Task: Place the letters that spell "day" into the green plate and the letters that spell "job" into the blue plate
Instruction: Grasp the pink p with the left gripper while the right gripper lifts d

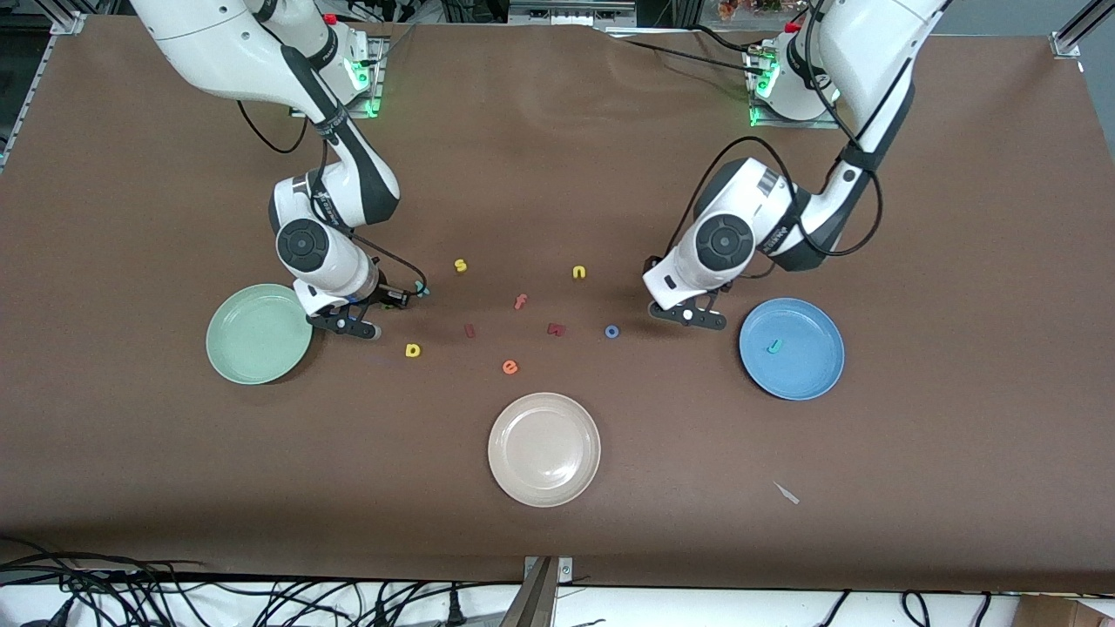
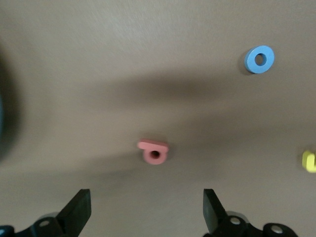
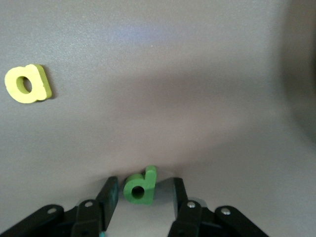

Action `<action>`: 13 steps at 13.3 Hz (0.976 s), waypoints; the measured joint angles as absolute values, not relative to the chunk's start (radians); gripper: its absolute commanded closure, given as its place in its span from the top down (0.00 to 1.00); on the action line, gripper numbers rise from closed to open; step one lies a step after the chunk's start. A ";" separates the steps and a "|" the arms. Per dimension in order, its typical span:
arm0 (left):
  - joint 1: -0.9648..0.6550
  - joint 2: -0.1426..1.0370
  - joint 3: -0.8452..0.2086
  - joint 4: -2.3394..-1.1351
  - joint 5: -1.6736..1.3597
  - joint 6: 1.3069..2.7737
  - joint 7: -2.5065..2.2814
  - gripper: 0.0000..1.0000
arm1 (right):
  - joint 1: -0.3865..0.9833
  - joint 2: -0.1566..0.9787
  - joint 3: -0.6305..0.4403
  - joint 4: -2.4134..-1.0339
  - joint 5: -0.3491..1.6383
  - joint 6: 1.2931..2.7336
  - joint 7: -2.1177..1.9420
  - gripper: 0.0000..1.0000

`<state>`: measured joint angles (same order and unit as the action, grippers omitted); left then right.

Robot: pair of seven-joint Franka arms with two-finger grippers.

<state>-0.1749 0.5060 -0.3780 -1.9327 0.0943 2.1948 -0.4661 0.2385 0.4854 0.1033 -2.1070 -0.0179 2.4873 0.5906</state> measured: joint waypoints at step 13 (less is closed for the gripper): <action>-0.185 0.574 -0.371 -2.029 0.279 2.439 -0.695 0.37 | 0.246 0.485 0.105 -2.104 -0.018 2.490 0.591 0.28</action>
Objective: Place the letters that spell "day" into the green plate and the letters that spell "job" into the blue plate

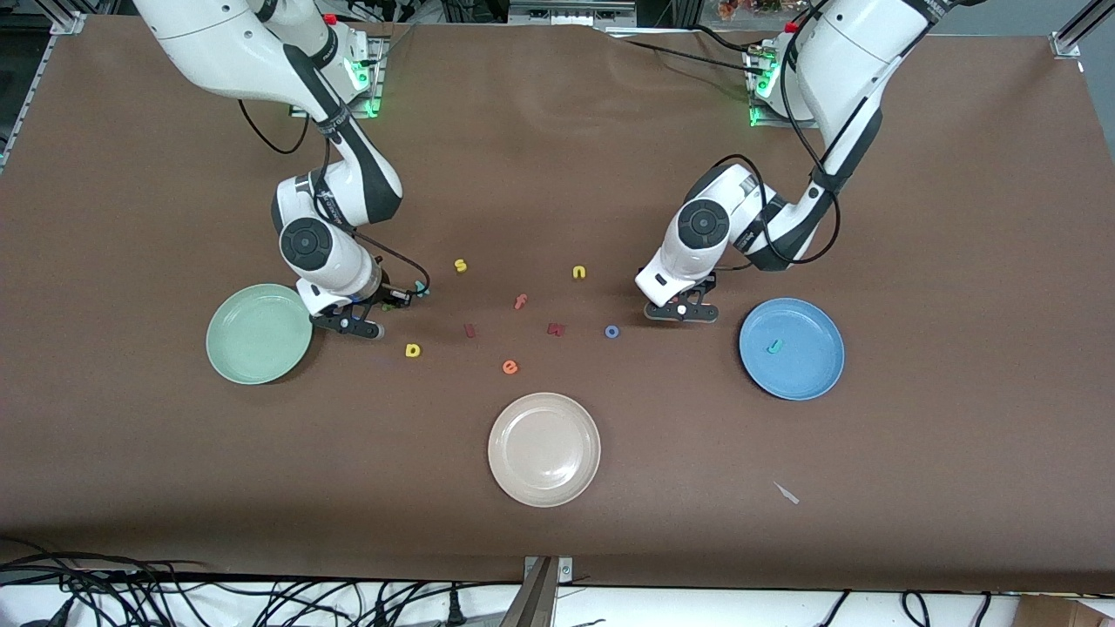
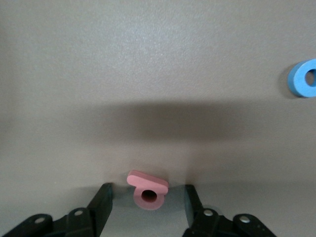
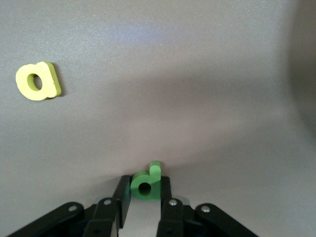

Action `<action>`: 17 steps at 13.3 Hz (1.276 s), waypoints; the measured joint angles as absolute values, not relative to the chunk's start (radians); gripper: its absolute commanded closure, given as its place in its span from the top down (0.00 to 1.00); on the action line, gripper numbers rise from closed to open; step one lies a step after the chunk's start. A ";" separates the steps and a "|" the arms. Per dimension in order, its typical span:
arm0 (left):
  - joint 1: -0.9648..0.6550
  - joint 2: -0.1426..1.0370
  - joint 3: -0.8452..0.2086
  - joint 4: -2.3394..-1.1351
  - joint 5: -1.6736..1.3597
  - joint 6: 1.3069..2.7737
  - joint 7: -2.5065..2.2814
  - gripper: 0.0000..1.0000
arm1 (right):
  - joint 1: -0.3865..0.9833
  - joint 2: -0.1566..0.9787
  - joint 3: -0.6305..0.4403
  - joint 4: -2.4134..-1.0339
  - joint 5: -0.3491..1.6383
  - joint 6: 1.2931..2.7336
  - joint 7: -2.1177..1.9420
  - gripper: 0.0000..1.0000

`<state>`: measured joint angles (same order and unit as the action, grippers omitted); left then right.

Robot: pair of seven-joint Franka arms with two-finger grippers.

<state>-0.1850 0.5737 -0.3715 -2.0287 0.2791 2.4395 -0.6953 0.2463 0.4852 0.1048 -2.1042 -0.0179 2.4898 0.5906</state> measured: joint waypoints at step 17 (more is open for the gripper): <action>-0.077 0.488 -0.367 -1.833 0.288 2.064 -0.459 0.15 | 0.241 0.440 -0.041 -1.903 -0.078 2.170 0.235 0.20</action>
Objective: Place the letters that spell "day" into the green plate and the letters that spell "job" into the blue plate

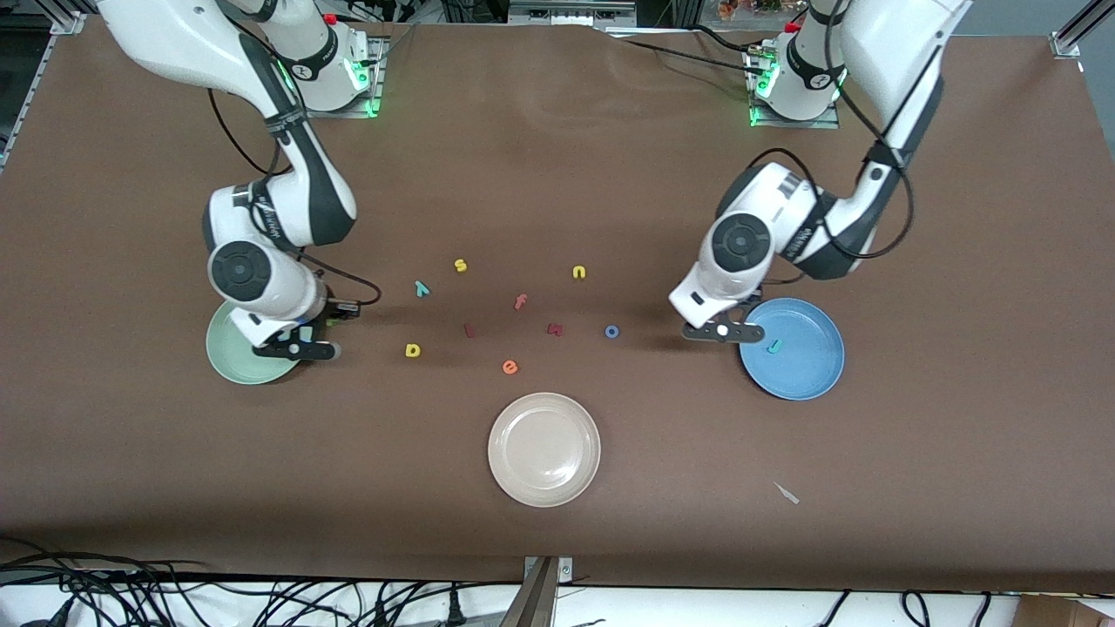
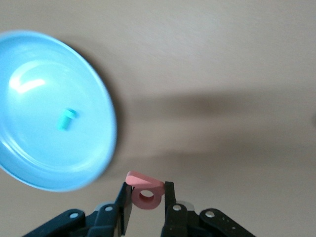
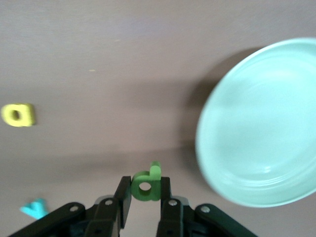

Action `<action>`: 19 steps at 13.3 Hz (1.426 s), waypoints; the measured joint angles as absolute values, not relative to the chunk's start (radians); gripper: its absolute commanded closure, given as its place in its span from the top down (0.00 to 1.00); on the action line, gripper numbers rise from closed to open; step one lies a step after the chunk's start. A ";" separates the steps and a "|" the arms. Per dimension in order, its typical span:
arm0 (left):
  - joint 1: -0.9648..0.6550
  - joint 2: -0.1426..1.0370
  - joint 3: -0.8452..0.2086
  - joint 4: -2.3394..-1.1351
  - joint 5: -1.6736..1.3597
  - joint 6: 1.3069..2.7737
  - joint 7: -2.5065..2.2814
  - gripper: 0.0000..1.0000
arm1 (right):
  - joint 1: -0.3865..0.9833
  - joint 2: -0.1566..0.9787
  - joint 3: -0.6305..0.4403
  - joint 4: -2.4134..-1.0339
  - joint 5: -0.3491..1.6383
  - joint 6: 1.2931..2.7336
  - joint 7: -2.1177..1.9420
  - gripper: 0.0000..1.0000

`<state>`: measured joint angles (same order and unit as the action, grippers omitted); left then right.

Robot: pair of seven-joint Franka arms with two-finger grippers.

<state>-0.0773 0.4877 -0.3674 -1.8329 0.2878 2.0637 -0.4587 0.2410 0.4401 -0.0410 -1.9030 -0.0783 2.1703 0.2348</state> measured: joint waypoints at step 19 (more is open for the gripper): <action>-0.089 0.595 -0.484 -1.624 0.251 2.058 -0.256 1.00 | 0.230 0.420 0.050 -1.895 -0.076 2.121 0.125 1.00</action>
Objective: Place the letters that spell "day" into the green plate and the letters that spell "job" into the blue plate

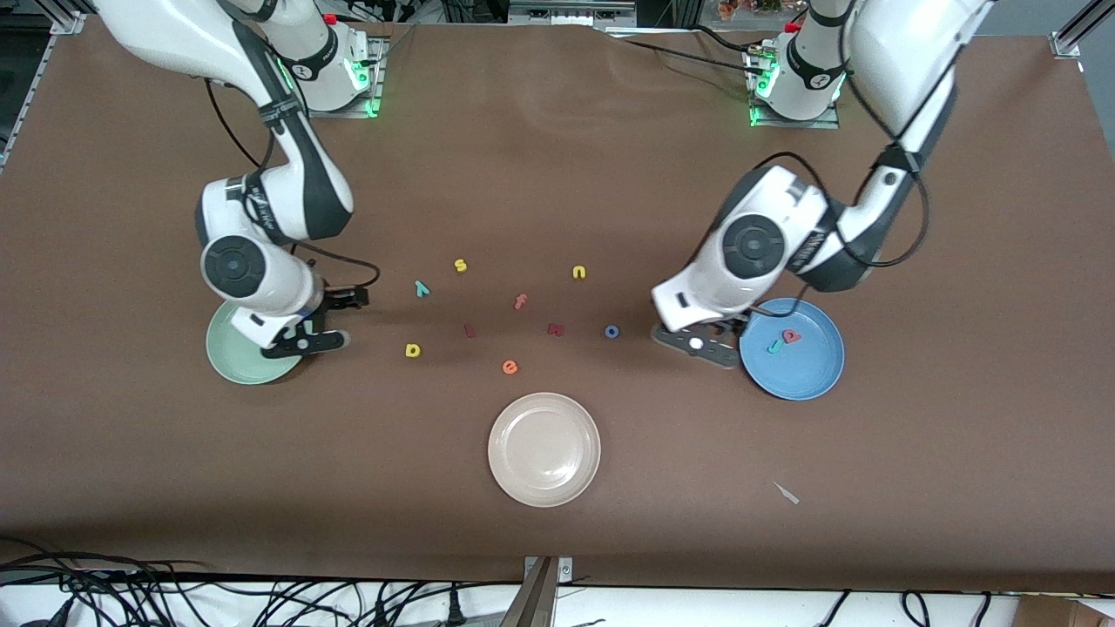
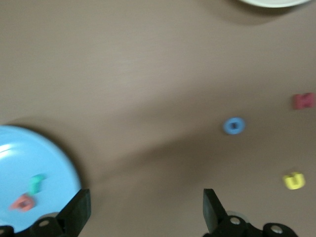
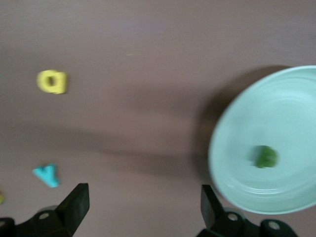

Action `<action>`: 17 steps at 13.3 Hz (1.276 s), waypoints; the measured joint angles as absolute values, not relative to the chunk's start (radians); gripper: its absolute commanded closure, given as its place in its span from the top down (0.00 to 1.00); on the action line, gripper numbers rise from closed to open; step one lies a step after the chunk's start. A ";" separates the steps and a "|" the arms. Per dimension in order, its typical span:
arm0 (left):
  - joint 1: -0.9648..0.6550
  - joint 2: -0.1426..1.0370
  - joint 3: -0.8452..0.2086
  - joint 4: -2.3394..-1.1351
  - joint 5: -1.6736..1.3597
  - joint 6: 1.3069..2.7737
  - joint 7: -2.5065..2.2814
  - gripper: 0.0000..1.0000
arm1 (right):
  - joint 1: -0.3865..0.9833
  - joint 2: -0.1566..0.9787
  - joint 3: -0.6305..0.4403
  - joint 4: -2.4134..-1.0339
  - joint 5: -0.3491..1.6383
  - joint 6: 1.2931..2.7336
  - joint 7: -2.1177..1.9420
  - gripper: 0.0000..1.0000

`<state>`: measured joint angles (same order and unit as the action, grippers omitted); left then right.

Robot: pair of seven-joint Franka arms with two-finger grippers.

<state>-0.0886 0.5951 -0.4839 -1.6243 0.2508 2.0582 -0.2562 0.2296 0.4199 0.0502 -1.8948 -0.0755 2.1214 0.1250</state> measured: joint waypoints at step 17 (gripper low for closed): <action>-0.326 0.862 -0.379 -1.524 0.371 2.313 -0.382 0.35 | 0.250 0.401 0.211 -2.187 -0.119 2.540 0.115 0.99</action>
<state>-0.3259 0.8619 -0.3790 -1.5240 0.3712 2.3135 -0.3823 0.2499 0.4009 0.2106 -2.1868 -0.1191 2.5403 0.1153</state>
